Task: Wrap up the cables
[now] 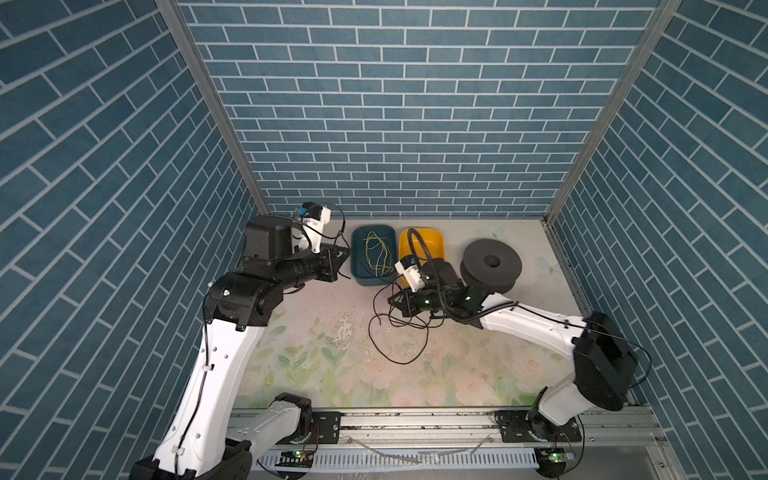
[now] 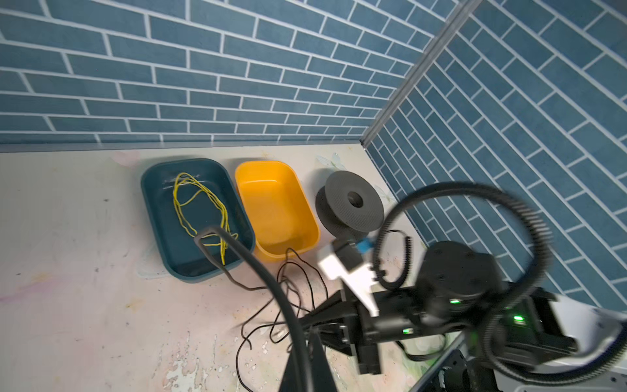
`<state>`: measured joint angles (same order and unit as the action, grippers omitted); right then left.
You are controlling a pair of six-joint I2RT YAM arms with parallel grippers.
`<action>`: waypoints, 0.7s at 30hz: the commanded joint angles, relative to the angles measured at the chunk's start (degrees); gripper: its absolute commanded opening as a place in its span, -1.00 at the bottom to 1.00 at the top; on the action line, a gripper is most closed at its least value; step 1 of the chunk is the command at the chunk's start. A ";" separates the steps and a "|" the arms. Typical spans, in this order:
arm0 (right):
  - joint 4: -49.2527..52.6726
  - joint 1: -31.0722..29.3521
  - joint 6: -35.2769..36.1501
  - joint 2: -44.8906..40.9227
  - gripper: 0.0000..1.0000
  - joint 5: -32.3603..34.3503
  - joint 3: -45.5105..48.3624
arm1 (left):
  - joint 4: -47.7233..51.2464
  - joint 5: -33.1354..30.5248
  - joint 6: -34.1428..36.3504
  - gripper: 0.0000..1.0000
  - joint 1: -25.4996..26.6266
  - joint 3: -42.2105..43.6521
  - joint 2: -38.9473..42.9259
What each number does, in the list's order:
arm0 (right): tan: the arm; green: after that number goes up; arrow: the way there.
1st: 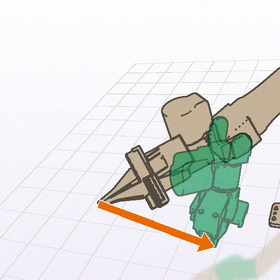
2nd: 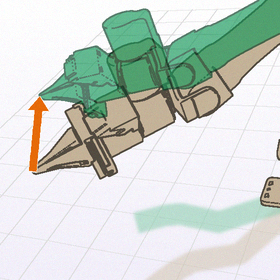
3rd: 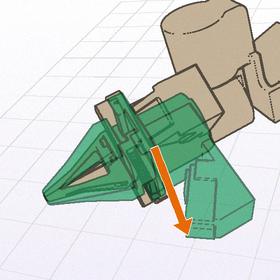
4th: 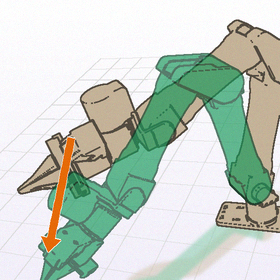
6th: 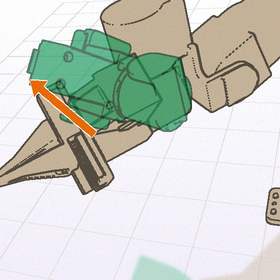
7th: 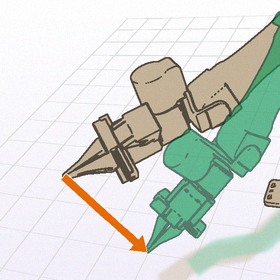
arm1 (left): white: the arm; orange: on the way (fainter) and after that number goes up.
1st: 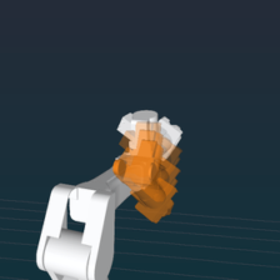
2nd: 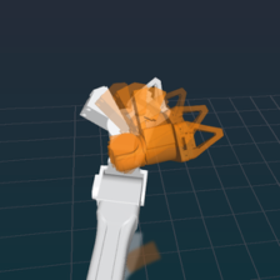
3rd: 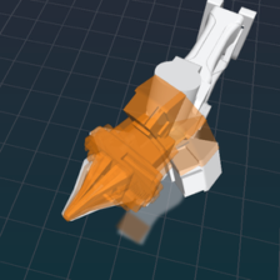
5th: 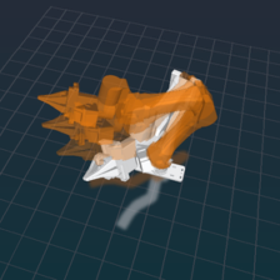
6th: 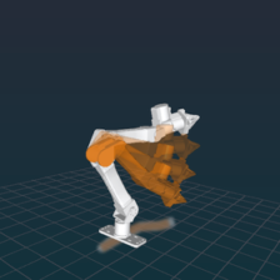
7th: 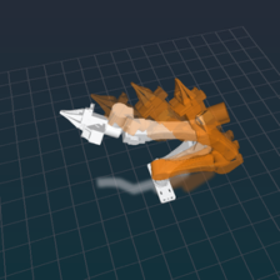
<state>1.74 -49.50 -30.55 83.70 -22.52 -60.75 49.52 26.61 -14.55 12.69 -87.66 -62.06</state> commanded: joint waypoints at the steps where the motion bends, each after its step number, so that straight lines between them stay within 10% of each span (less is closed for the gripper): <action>1: 7.11 4.15 3.18 -8.87 -1.00 -6.54 4.54 | 2.05 -1.18 1.52 -1.00 -2.08 -2.66 -0.85; 10: 26.02 19.87 7.01 -29.70 -1.00 -5.80 6.00 | 4.17 -8.08 2.23 -1.00 -4.09 -9.03 -1.31; 17: 28.87 31.55 5.35 -33.19 -1.00 -13.93 5.73 | 11.04 -26.59 6.94 -1.00 -5.28 -11.93 -3.54; 21: 32.00 39.04 2.74 -32.66 -1.00 -12.18 4.97 | 11.41 -26.48 7.03 -1.00 -7.41 -10.03 -3.53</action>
<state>30.00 -13.91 -26.37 51.00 -34.13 -56.27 58.43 4.56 -9.15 6.87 -98.48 -65.63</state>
